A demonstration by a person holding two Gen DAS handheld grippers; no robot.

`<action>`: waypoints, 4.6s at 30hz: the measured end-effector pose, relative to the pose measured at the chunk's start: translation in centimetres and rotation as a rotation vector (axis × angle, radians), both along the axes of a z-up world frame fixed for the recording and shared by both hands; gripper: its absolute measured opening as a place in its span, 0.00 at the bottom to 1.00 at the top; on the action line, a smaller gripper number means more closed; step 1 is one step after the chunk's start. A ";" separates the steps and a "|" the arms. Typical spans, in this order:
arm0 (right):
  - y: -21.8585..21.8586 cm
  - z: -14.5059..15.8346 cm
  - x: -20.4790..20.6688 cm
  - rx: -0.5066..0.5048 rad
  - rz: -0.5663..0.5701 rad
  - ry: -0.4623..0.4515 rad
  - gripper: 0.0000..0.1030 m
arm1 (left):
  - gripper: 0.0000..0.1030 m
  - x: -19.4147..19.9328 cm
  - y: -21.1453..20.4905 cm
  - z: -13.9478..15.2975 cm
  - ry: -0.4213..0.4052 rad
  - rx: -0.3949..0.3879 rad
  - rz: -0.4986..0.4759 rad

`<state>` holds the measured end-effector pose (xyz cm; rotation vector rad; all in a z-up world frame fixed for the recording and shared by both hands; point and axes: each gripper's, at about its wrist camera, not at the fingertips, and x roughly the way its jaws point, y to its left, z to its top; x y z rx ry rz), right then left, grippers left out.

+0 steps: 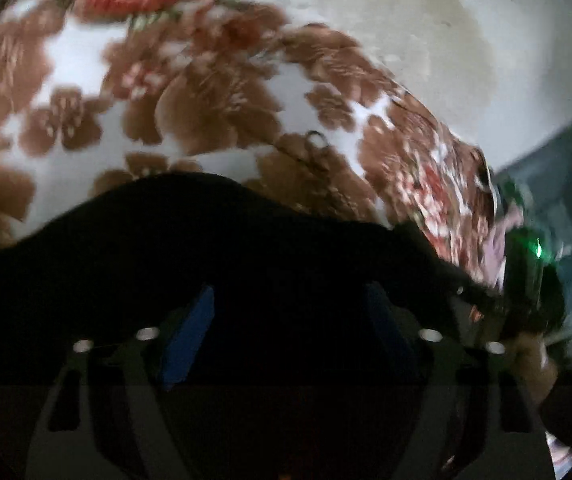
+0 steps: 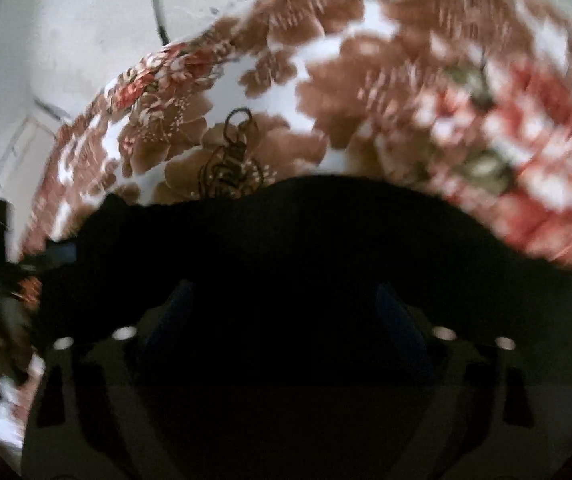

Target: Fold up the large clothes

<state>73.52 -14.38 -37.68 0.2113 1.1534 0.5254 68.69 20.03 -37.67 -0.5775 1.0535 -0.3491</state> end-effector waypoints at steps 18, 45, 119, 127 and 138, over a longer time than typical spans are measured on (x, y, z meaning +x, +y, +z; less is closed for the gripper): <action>1.5 -0.9 4.2 -0.175 0.135 -0.162 0.20 | 0.15 5.1 -1.5 -0.6 -0.115 0.177 -0.066; 4.5 -3.2 -12.8 -0.487 0.107 -0.305 0.95 | 0.86 -12.2 -10.3 -1.4 -0.245 0.691 -0.132; 37.0 -3.4 -27.4 -0.542 0.157 -0.249 0.95 | 0.13 -30.5 35.7 16.2 -0.364 0.010 0.667; 36.7 -3.4 -28.0 -0.538 0.141 -0.244 0.95 | 0.12 -25.9 23.5 22.0 -0.439 0.014 0.495; 35.6 -2.5 -29.1 -0.542 0.189 -0.239 0.95 | 0.12 -20.7 9.1 21.7 -0.426 -0.083 0.420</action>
